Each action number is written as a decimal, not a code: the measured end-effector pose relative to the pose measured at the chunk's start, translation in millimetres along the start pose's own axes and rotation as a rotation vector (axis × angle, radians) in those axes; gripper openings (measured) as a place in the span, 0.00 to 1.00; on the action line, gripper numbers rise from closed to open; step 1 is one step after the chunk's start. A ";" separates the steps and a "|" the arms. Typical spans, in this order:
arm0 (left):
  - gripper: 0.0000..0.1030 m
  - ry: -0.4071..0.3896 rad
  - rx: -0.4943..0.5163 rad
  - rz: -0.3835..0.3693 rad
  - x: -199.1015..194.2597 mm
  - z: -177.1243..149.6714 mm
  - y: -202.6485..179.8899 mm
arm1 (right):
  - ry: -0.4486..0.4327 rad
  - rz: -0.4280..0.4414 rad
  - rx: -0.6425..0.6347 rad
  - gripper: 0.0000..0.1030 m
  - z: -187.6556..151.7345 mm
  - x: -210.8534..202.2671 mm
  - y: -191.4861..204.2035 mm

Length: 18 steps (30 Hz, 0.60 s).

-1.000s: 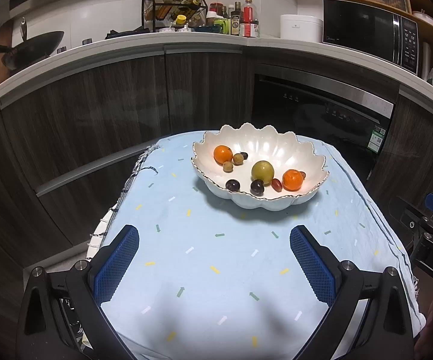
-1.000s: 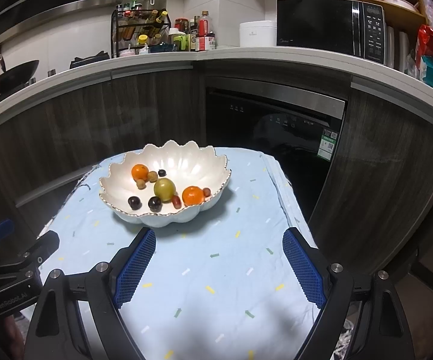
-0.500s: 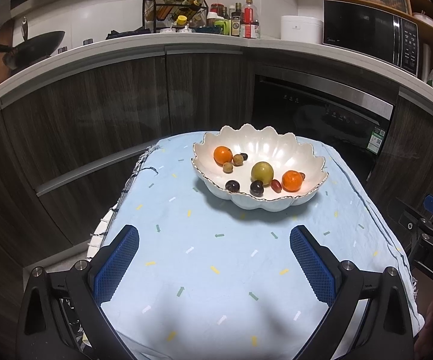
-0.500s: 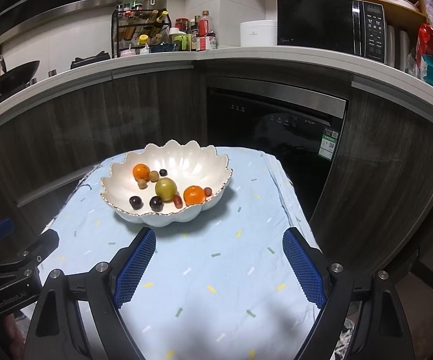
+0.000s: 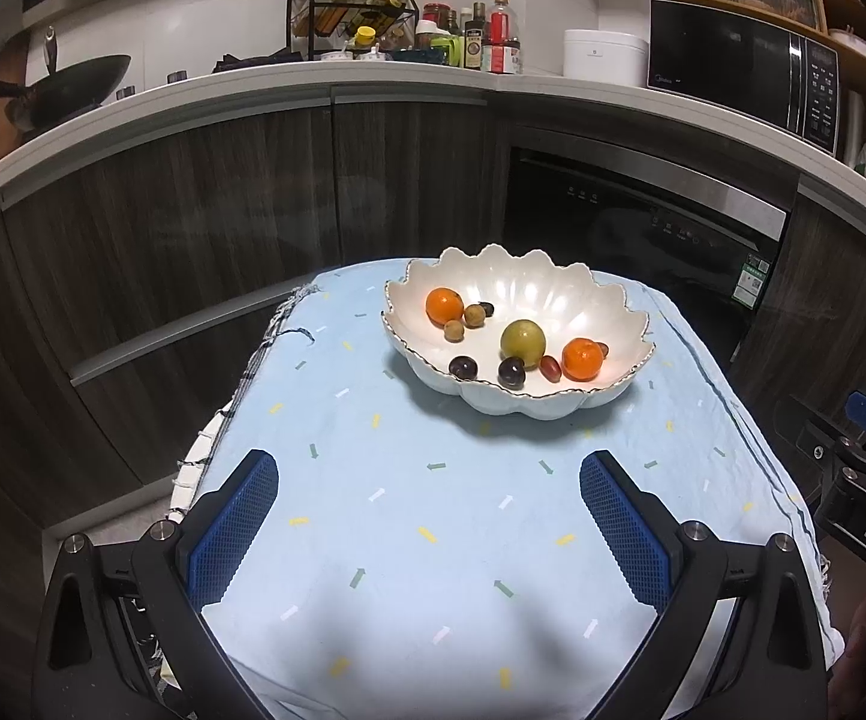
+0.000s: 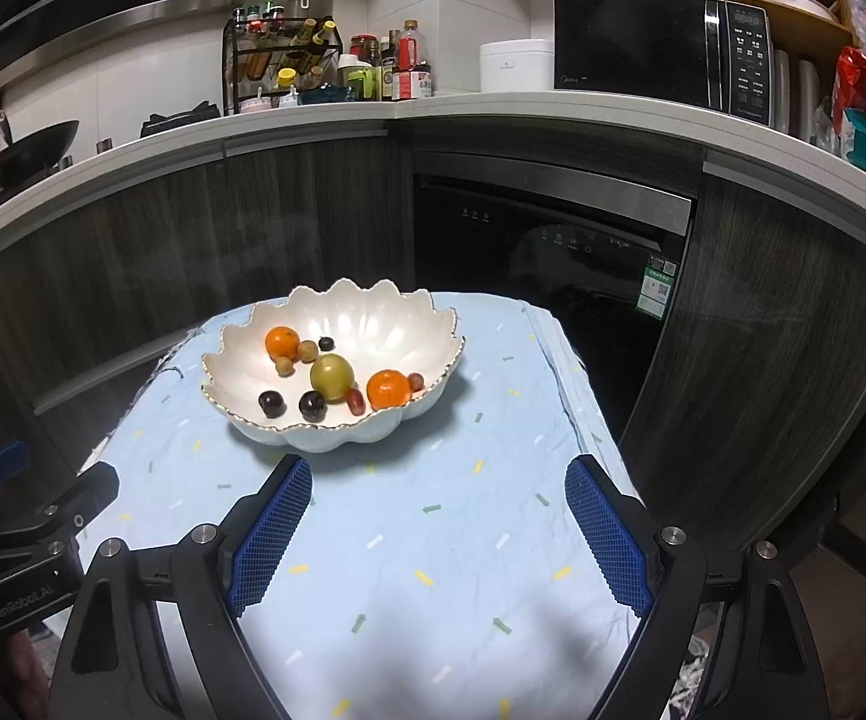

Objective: Organize fruits

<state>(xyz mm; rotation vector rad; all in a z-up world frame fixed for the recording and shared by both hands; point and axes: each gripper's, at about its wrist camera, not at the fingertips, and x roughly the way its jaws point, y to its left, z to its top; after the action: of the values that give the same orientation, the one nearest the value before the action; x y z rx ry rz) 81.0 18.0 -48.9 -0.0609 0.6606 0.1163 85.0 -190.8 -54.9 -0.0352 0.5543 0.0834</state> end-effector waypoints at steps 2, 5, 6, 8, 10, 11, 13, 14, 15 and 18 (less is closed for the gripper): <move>1.00 0.004 -0.001 -0.001 0.6 -0.2 -0.8 | 0.000 0.000 0.000 0.85 0.0 0.2 0.0; 1.00 0.005 -0.001 0.000 0.7 -0.3 -1.5 | 0.001 0.000 -0.001 0.85 0.0 0.2 0.0; 1.00 0.004 0.000 0.001 0.8 -0.4 -1.6 | 0.002 -0.001 -0.001 0.85 -0.1 0.3 0.1; 1.00 0.005 0.001 0.000 1.1 -0.6 -1.8 | 0.004 -0.001 0.000 0.85 -0.5 0.3 -0.4; 1.00 0.006 0.000 0.002 1.3 -0.3 -1.1 | 0.006 0.000 0.002 0.85 -0.8 0.3 -0.8; 1.00 0.006 -0.001 0.003 1.5 -0.3 -1.2 | 0.007 -0.001 0.003 0.85 -0.8 0.0 -1.0; 1.00 0.005 -0.001 0.003 1.2 -0.5 -0.8 | 0.011 -0.002 0.004 0.85 -1.0 0.3 -1.0; 1.00 0.006 -0.001 0.003 1.3 -0.4 -0.7 | 0.011 -0.003 0.004 0.85 -1.1 0.4 -0.8; 1.00 0.005 -0.001 0.004 1.3 -0.5 -0.7 | 0.011 -0.002 0.004 0.85 -1.1 0.3 -0.6; 1.00 0.005 -0.001 0.006 1.4 -0.7 -0.3 | 0.010 -0.003 0.003 0.85 -0.9 0.9 -0.7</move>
<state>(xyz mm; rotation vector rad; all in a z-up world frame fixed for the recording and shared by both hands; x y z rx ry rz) 81.7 17.7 -50.3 -0.0602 0.6658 0.1220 85.4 -191.5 -56.2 -0.0330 0.5646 0.0797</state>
